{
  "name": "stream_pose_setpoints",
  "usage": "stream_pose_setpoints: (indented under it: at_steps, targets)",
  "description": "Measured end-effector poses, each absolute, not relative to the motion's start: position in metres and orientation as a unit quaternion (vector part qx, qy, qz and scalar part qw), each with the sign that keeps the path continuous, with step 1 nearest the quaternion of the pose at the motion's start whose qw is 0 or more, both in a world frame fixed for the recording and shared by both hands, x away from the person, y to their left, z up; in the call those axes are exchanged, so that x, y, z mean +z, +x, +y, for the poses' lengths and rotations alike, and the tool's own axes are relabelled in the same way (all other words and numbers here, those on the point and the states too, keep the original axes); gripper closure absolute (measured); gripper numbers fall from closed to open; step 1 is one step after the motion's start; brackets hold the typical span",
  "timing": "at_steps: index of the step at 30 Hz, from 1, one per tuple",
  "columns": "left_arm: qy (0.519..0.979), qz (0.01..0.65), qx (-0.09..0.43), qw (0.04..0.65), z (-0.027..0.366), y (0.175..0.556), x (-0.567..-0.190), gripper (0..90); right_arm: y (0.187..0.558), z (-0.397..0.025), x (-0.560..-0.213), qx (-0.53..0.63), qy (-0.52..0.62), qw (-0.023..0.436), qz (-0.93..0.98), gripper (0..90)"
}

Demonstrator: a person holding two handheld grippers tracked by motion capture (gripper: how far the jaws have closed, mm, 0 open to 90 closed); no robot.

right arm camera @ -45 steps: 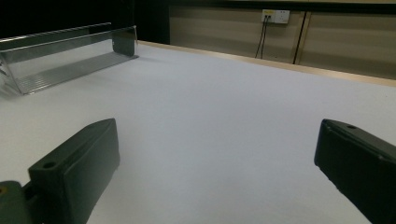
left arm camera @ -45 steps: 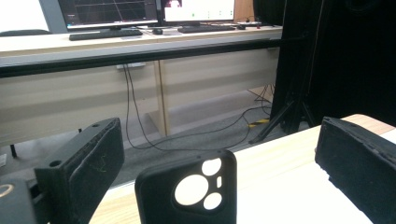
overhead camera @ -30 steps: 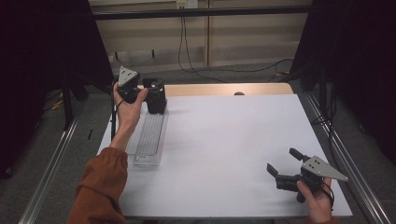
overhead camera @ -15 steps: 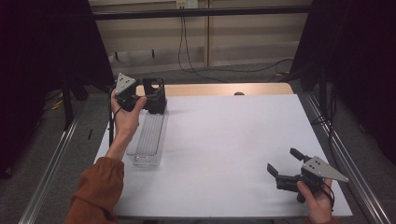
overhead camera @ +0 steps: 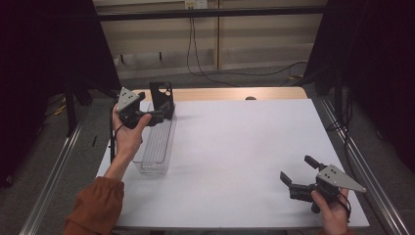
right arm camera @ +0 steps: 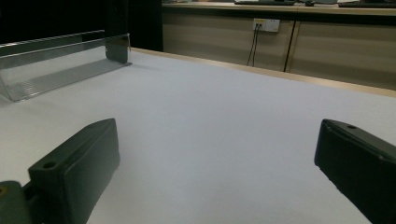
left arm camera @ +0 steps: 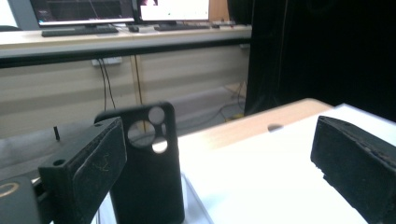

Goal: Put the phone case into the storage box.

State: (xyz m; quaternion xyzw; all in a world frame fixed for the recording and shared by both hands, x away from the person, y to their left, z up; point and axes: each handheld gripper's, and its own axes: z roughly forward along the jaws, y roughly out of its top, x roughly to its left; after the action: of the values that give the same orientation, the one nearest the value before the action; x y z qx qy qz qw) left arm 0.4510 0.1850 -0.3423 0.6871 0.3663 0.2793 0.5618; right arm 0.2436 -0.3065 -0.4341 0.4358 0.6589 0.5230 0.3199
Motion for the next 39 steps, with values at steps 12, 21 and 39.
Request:
stream_pose_setpoints:
  at_steps: [12,21,39]
  targets:
    - [0.683,0.371,0.271,0.568,0.196,0.424,-0.344,3.1,0.243,-0.307,-0.434,0.522,0.436,0.319,0.66,0.0]
    - [0.687,0.367,0.263,0.569,0.201,0.4,-0.353,2.8,0.244,-0.307,-0.435,0.521,0.437,0.32,0.66,0.0]
    - [0.682,0.37,0.281,0.565,0.218,0.358,-0.381,2.0,0.244,-0.307,-0.434,0.522,0.435,0.319,0.661,0.0]
